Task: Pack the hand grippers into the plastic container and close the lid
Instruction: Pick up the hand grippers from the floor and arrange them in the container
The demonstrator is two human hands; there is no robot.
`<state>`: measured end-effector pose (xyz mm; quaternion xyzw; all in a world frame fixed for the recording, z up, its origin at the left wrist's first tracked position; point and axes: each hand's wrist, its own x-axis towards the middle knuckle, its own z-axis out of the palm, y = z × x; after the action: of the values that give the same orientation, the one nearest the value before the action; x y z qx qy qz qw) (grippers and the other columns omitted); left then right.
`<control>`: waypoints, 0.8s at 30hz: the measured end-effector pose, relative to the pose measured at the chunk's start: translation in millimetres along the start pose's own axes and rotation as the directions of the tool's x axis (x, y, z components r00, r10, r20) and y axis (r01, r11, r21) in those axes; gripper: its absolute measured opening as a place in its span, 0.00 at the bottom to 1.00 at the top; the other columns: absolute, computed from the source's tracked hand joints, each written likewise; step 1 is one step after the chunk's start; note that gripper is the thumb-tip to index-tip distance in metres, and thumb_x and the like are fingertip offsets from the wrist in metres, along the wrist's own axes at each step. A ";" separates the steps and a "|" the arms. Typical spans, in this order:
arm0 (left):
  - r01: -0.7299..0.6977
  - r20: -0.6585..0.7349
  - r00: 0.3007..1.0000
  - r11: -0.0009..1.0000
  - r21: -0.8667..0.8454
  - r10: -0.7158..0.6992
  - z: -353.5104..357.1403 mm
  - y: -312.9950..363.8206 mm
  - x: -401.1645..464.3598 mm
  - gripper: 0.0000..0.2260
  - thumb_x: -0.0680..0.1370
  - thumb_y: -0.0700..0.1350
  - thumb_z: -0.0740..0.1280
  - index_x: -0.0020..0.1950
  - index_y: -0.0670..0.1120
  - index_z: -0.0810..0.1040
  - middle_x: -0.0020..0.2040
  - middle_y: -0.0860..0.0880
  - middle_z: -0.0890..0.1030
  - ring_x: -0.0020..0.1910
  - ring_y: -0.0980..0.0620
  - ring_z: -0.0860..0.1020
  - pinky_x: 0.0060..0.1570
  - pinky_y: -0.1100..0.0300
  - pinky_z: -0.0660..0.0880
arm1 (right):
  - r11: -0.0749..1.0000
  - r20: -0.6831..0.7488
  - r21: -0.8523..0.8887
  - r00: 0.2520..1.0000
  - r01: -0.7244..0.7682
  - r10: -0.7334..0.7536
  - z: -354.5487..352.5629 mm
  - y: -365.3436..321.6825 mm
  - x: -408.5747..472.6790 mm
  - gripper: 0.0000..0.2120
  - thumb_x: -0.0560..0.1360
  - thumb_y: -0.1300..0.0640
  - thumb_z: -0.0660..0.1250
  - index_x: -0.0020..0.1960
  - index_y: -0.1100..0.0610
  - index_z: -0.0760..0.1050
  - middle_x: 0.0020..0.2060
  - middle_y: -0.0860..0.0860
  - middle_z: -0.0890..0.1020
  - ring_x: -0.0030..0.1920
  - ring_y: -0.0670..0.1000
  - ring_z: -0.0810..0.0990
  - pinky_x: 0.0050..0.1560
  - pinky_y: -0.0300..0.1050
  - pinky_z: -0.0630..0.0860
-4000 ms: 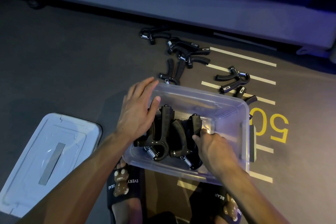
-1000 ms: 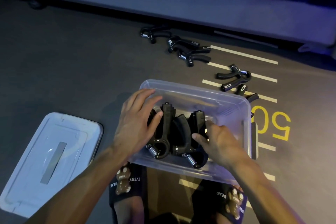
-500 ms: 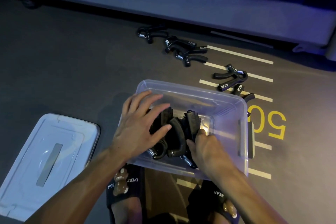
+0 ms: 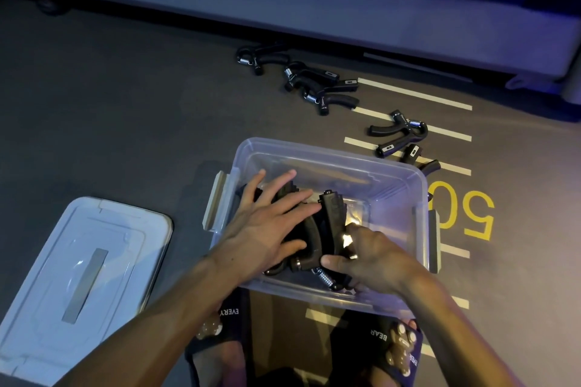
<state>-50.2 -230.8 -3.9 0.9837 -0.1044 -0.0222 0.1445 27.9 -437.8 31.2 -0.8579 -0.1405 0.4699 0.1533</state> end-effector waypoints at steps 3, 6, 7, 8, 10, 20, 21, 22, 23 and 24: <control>-0.011 0.009 1.000 1.000 0.017 0.011 -4.4 -2.3 6.3 0.26 0.73 0.61 0.71 0.71 0.57 0.76 0.70 0.57 0.77 0.80 0.46 0.61 0.76 0.35 0.52 | 0.998 0.023 0.058 1.000 -0.008 0.007 0.4 1.3 0.6 0.20 0.74 0.42 0.72 0.59 0.52 0.74 0.49 0.51 0.84 0.46 0.50 0.85 0.44 0.42 0.80; -0.011 0.031 0.999 1.000 0.015 0.010 -8.1 1.2 12.5 0.24 0.72 0.58 0.74 0.68 0.57 0.78 0.66 0.57 0.80 0.78 0.46 0.65 0.76 0.34 0.52 | 0.991 0.020 0.130 1.000 -0.014 0.011 0.0 3.6 -0.2 0.21 0.74 0.44 0.73 0.61 0.52 0.72 0.50 0.50 0.82 0.48 0.52 0.84 0.51 0.49 0.81; -0.005 0.038 0.999 1.000 0.014 0.005 -9.0 2.8 13.6 0.24 0.73 0.57 0.74 0.68 0.57 0.78 0.66 0.57 0.80 0.78 0.46 0.64 0.76 0.34 0.51 | 0.993 0.014 0.115 1.000 -0.004 0.002 -0.3 3.3 -0.2 0.22 0.74 0.44 0.72 0.62 0.51 0.71 0.50 0.47 0.80 0.50 0.51 0.82 0.51 0.47 0.79; 0.001 0.052 0.999 1.000 0.012 -0.002 -10.0 3.8 14.4 0.24 0.73 0.57 0.74 0.69 0.57 0.77 0.67 0.57 0.80 0.79 0.46 0.63 0.77 0.35 0.49 | 0.996 0.009 0.094 1.000 0.005 -0.006 -0.4 3.3 -0.5 0.23 0.74 0.43 0.72 0.64 0.51 0.70 0.49 0.46 0.78 0.52 0.50 0.79 0.49 0.43 0.75; 0.004 0.092 0.996 1.000 -0.007 -0.004 -12.4 3.0 13.3 0.26 0.76 0.59 0.71 0.73 0.58 0.72 0.71 0.59 0.76 0.81 0.48 0.55 0.78 0.38 0.41 | 0.996 0.010 0.087 1.000 0.006 -0.007 0.8 3.9 -0.8 0.24 0.75 0.43 0.71 0.66 0.50 0.69 0.51 0.45 0.78 0.53 0.49 0.77 0.47 0.40 0.70; -0.019 0.158 0.987 0.998 0.065 0.008 -19.4 9.5 -2.8 0.50 0.63 0.72 0.72 0.79 0.55 0.60 0.77 0.53 0.66 0.82 0.47 0.47 0.76 0.42 0.31 | 0.973 0.042 0.230 0.999 -0.008 -0.002 3.1 7.9 -1.7 0.24 0.75 0.44 0.72 0.67 0.46 0.68 0.58 0.48 0.80 0.55 0.50 0.81 0.58 0.51 0.80; -0.019 0.156 0.988 0.998 0.066 0.009 -19.1 9.9 -1.3 0.50 0.63 0.72 0.72 0.79 0.54 0.60 0.77 0.53 0.67 0.82 0.47 0.47 0.76 0.42 0.31 | 0.964 0.051 0.266 0.999 -0.012 -0.002 2.7 9.1 -1.7 0.24 0.74 0.45 0.73 0.67 0.45 0.68 0.58 0.48 0.80 0.55 0.50 0.81 0.57 0.52 0.81; -0.022 0.158 0.987 0.997 0.069 0.011 -19.3 10.5 0.2 0.50 0.63 0.72 0.72 0.79 0.54 0.60 0.77 0.52 0.67 0.82 0.47 0.47 0.76 0.42 0.31 | 0.957 0.054 0.289 0.999 -0.012 -0.003 2.6 10.2 -2.1 0.25 0.74 0.46 0.73 0.67 0.45 0.67 0.58 0.48 0.80 0.55 0.50 0.81 0.56 0.53 0.81; -0.026 0.162 0.987 0.997 0.076 0.013 -19.4 10.8 1.5 0.50 0.63 0.73 0.72 0.79 0.54 0.60 0.76 0.52 0.68 0.82 0.47 0.48 0.76 0.42 0.31 | 0.953 0.054 0.303 0.999 -0.011 -0.006 2.3 11.4 -2.2 0.25 0.74 0.47 0.74 0.67 0.45 0.68 0.59 0.48 0.80 0.55 0.50 0.81 0.56 0.53 0.81; -0.030 0.165 0.986 0.996 0.081 0.016 -19.4 10.6 2.5 0.50 0.63 0.73 0.72 0.79 0.55 0.60 0.76 0.52 0.68 0.82 0.47 0.48 0.76 0.42 0.31 | 0.948 0.053 0.319 0.999 -0.008 -0.009 2.0 12.1 -2.2 0.25 0.74 0.48 0.74 0.67 0.46 0.68 0.59 0.48 0.80 0.55 0.50 0.81 0.56 0.53 0.82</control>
<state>-48.5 -235.9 17.7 0.9824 -0.1283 -0.0972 0.0944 26.2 -449.5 27.1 -0.8089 -0.0671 0.5092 0.2861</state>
